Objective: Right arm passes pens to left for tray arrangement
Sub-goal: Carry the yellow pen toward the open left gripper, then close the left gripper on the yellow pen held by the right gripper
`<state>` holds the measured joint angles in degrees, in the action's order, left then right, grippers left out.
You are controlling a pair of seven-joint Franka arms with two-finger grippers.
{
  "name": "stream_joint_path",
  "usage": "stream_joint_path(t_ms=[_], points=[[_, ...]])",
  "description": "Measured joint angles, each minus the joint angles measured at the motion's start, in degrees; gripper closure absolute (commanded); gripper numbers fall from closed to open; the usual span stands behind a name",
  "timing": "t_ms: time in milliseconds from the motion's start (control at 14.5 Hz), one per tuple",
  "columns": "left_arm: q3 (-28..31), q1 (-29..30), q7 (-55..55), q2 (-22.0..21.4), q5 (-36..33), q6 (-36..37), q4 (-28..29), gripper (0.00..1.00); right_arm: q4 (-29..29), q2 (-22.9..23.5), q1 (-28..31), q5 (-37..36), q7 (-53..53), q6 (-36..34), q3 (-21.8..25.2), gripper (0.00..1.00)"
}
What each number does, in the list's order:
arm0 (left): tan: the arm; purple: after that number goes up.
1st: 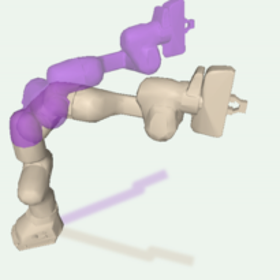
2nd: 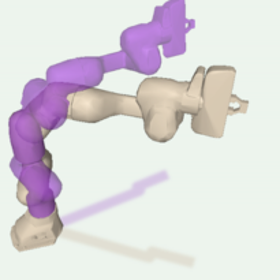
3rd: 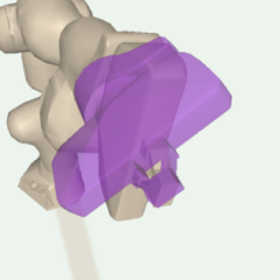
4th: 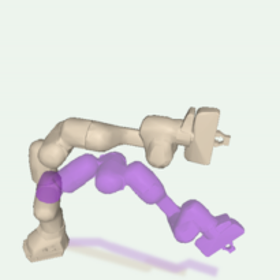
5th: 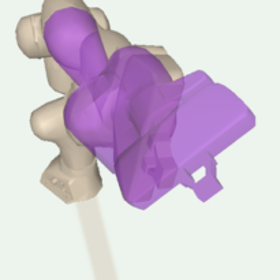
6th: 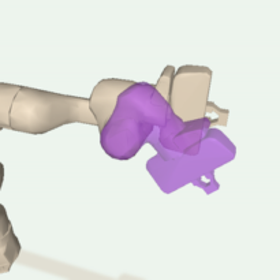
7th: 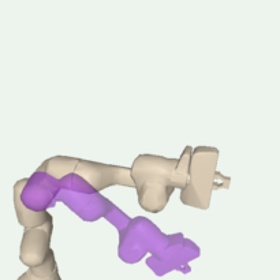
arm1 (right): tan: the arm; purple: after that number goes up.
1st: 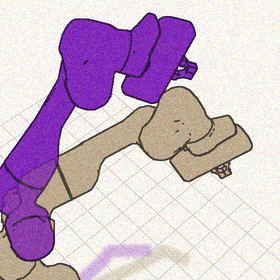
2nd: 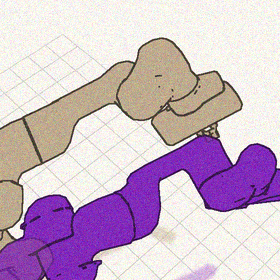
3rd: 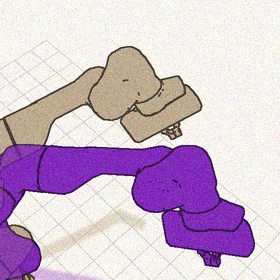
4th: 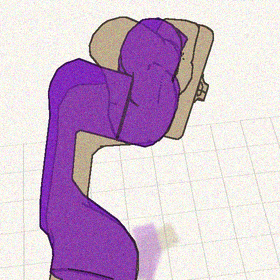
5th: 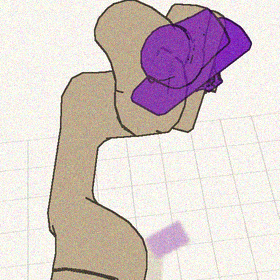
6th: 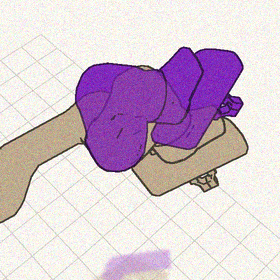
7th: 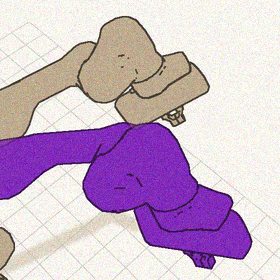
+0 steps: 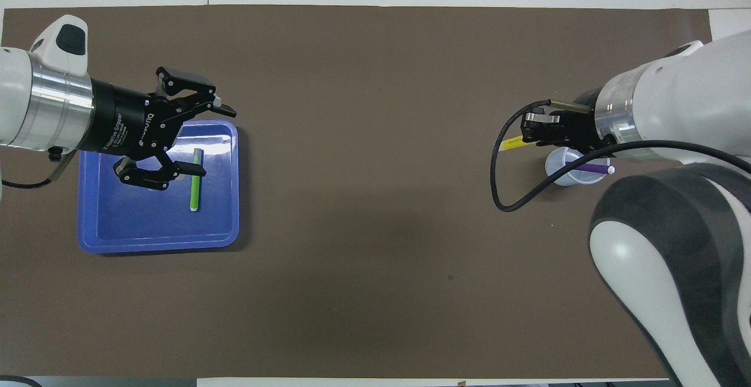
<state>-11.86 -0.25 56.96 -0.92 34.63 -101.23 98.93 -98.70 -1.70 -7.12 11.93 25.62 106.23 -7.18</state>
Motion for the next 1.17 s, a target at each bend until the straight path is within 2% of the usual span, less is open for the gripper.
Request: stream_joint_path(t_ms=[207,413,620,896,1034,1171], points=[[0.2,0.1,9.1,-0.4,6.7,-4.0,2.1,0.00,1.5,0.4,0.0,11.6,5.8,1.4,-2.2,1.00],[0.2,0.2,15.7,-2.0,13.4,-7.5,5.7,0.00,1.6,0.8,-0.1,17.5,11.2,4.8,-5.5,1.00],[0.2,0.2,23.0,-4.7,17.1,-12.0,9.3,0.00,1.7,1.1,0.0,24.8,17.3,10.1,-9.0,1.00],[-0.1,-1.7,30.1,-8.0,18.3,-19.0,12.9,0.00,1.9,2.0,-0.1,26.2,24.5,17.6,-15.1,1.00],[-0.2,-3.5,31.0,-9.2,18.5,-20.9,14.2,0.00,2.0,3.1,-0.1,26.2,27.6,22.4,-18.3,1.00],[-0.2,-5.1,31.9,-9.9,18.6,-21.7,14.7,0.00,2.3,4.0,-0.1,26.2,28.8,24.3,-19.8,1.00]])
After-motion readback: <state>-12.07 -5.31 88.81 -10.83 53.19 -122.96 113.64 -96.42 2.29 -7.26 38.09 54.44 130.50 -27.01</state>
